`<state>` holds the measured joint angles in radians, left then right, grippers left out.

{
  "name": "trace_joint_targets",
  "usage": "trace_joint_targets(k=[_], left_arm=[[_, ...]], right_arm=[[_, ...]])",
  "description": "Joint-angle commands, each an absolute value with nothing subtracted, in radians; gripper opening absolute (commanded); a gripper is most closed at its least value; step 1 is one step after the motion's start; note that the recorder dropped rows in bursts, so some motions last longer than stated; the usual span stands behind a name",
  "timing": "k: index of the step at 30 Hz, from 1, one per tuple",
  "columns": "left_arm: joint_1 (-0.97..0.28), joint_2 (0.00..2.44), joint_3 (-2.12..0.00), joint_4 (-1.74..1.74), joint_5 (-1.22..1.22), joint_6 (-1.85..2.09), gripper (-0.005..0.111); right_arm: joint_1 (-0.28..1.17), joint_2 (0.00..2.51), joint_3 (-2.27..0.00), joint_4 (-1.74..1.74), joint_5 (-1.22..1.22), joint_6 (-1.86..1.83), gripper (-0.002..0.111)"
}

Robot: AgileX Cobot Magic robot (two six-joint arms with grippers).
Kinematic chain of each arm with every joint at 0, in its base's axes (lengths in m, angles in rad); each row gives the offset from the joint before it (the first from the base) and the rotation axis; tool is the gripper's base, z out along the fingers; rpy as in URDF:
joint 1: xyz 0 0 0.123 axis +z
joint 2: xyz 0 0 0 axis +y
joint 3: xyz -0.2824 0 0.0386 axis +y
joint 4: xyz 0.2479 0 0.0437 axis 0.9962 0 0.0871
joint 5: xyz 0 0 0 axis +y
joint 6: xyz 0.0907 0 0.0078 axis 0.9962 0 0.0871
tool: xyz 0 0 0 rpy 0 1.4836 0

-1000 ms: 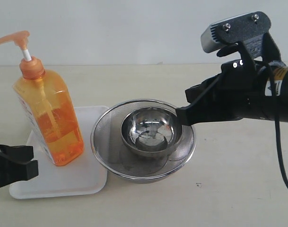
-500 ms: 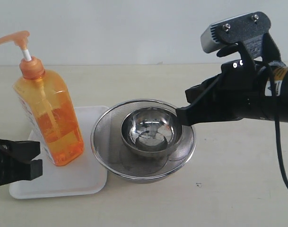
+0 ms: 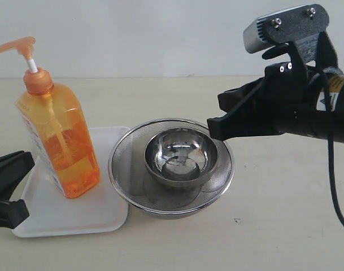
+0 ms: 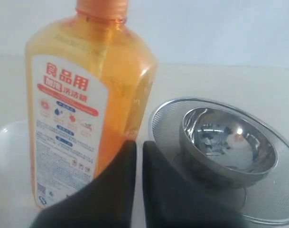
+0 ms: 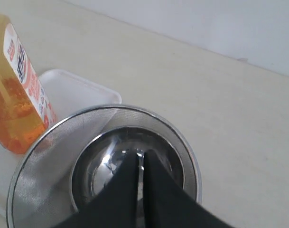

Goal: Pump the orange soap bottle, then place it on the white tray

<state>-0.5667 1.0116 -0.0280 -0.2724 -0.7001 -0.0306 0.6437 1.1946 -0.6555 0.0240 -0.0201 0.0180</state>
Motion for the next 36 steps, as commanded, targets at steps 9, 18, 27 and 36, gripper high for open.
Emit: trace_joint_targets(k=[9, 18, 27, 36], left_arm=[[-0.571, 1.012, 0.0, -0.26, -0.759, -0.059, 0.005], [-0.571, 1.012, 0.0, -0.26, -0.759, -0.059, 0.005], [-0.571, 1.012, 0.0, -0.26, -0.759, -0.059, 0.005], [-0.571, 1.012, 0.0, -0.26, -0.759, -0.059, 0.005]], right_arm=[[0.638, 1.186, -0.594, 0.015, -0.15, 0.02, 0.0], [0.638, 1.186, -0.594, 0.017, -0.162, 0.024, 0.0], [0.638, 1.186, -0.594, 0.019, -0.164, 0.024, 0.0], [0.638, 1.186, -0.594, 0.019, -0.164, 0.024, 0.0]])
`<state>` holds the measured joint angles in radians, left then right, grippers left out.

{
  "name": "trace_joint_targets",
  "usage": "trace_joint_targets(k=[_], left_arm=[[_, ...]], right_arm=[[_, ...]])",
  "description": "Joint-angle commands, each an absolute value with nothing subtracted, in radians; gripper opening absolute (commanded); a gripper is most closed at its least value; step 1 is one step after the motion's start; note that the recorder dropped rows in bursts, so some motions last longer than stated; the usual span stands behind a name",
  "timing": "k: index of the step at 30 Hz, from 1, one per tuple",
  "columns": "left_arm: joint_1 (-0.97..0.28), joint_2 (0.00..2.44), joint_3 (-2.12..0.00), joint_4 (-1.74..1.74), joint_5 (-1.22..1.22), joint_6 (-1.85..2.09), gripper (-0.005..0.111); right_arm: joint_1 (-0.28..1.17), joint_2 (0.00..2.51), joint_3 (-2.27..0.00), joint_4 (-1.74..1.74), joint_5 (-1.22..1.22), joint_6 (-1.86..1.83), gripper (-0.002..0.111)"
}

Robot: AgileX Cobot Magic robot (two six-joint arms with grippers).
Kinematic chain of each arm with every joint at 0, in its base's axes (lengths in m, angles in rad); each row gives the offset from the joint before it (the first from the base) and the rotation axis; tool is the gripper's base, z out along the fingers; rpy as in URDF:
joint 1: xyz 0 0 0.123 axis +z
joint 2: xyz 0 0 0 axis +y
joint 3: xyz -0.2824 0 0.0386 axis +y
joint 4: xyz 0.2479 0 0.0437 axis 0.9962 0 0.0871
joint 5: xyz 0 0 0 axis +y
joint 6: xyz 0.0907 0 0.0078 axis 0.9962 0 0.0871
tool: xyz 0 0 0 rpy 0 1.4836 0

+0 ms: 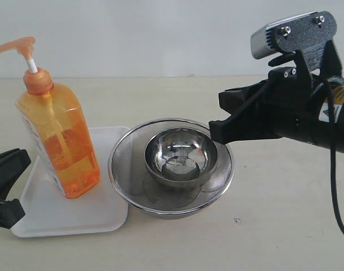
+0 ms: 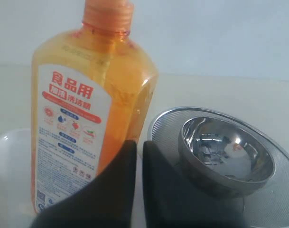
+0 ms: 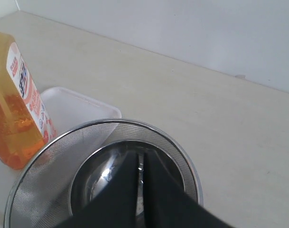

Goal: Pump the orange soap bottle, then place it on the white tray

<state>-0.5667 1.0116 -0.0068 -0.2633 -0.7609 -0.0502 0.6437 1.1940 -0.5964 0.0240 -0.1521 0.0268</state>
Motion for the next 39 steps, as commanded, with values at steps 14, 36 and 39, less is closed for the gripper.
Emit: trace_joint_targets(k=[14, 36, 39], left_arm=[[-0.571, 1.012, 0.0, -0.26, -0.759, -0.059, 0.005], [-0.571, 1.012, 0.0, -0.26, -0.759, -0.059, 0.005], [-0.571, 1.012, 0.0, -0.26, -0.759, -0.059, 0.005]], right_arm=[[0.638, 1.186, -0.594, 0.019, -0.164, -0.01, 0.0], [0.638, 1.065, -0.497, 0.019, -0.136, -0.022, 0.0], [0.638, 1.044, -0.447, 0.019, -0.189, -0.023, 0.0]])
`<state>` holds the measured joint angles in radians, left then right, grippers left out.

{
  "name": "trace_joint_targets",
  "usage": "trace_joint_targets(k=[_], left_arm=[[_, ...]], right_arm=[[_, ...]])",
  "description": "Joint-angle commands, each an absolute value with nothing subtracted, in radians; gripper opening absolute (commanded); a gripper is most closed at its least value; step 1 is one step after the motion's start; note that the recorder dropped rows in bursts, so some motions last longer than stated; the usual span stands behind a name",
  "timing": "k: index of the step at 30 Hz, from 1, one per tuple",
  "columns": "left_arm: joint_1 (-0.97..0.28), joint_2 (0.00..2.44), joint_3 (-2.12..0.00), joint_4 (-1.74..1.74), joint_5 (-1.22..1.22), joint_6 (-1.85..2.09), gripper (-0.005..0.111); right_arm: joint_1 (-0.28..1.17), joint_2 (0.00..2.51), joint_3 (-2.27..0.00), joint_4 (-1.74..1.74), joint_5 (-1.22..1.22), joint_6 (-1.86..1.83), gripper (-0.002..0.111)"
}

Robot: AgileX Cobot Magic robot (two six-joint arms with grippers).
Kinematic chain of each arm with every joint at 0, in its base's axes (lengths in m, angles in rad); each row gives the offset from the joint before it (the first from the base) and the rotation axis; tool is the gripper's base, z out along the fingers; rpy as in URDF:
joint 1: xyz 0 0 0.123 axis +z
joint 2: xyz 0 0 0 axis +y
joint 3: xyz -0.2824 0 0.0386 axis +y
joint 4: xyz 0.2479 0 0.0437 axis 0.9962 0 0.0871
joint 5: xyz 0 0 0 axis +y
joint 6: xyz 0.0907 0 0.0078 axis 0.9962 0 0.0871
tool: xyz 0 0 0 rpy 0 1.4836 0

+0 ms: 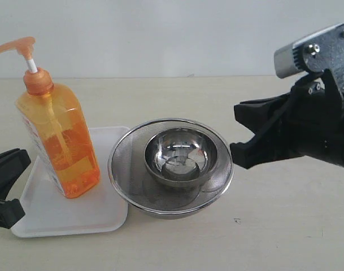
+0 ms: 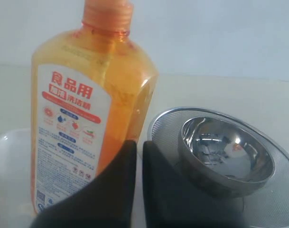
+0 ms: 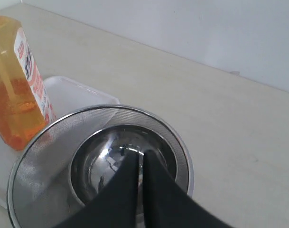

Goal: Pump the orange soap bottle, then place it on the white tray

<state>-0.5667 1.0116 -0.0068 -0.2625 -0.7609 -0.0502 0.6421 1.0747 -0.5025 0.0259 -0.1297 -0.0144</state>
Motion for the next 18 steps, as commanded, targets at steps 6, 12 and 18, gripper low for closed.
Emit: trace_joint_targets(k=[6, 12, 18], left_arm=[[-0.571, 1.012, 0.0, -0.26, -0.759, -0.059, 0.005], [-0.571, 1.012, 0.0, -0.26, -0.759, -0.059, 0.005], [-0.571, 1.012, 0.0, -0.26, -0.759, -0.059, 0.005]], right_arm=[[0.638, 1.017, -0.42, 0.019, -0.215, -0.023, 0.0], [0.638, 0.962, -0.42, 0.019, -0.182, -0.023, 0.0], [0.586, 0.85, -0.42, 0.019, -0.074, 0.0, 0.0]])
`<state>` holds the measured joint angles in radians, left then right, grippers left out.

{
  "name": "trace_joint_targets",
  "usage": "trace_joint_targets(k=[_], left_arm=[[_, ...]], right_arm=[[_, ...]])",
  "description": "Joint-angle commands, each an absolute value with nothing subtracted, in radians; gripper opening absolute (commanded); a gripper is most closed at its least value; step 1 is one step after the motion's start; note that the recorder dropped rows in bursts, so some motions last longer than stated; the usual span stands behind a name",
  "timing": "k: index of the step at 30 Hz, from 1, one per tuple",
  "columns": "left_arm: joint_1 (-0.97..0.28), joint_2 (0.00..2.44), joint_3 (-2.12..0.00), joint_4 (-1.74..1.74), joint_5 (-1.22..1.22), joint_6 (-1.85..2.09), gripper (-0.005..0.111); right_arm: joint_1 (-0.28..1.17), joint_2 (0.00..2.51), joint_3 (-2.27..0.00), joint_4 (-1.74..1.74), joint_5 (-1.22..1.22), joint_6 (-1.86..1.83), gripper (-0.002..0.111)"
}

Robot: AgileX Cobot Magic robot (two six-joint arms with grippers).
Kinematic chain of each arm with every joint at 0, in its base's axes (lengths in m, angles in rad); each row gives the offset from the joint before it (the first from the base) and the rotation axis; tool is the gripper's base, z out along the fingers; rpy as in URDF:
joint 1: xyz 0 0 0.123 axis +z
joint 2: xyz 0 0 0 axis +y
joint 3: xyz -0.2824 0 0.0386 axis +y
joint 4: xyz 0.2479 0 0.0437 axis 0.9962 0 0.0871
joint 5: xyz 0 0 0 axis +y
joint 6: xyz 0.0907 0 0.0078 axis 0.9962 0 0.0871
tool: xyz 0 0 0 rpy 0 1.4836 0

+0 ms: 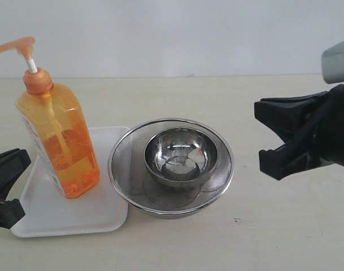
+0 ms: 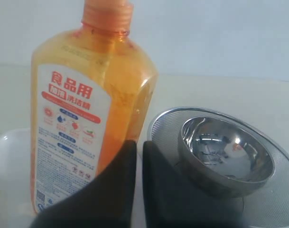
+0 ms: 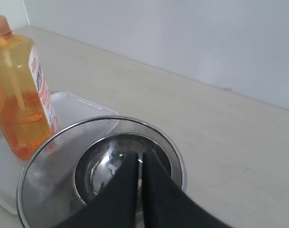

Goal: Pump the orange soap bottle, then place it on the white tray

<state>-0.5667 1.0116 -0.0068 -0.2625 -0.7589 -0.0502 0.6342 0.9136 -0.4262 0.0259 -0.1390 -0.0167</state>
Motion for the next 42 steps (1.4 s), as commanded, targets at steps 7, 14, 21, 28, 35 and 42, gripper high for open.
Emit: trace_joint_targets(k=[7, 14, 21, 28, 35, 42], left_arm=[[-0.571, 1.012, 0.0, -0.26, -0.759, -0.059, 0.005], [-0.571, 1.012, 0.0, -0.26, -0.759, -0.059, 0.005], [-0.571, 1.012, 0.0, -0.26, -0.759, -0.059, 0.005], [-0.571, 1.012, 0.0, -0.26, -0.759, -0.059, 0.005], [-0.571, 1.012, 0.0, -0.26, -0.759, -0.059, 0.005], [-0.571, 1.012, 0.0, -0.26, -0.759, -0.059, 0.005]], right_arm=[[0.382, 0.59, -0.223, 0.02, -0.15, 0.073, 0.0], [0.155, 0.245, -0.035, 0.02, -0.189, 0.129, 0.0], [-0.038, 0.05, 0.0, 0.02, -0.104, 0.174, 0.0], [-0.091, 0.0, 0.0, 0.016, 0.198, 0.134, 0.0], [-0.091, 0.0, 0.0, 0.012, 0.328, 0.015, 0.0], [-0.091, 0.0, 0.0, 0.012, 0.343, -0.012, 0.0]])
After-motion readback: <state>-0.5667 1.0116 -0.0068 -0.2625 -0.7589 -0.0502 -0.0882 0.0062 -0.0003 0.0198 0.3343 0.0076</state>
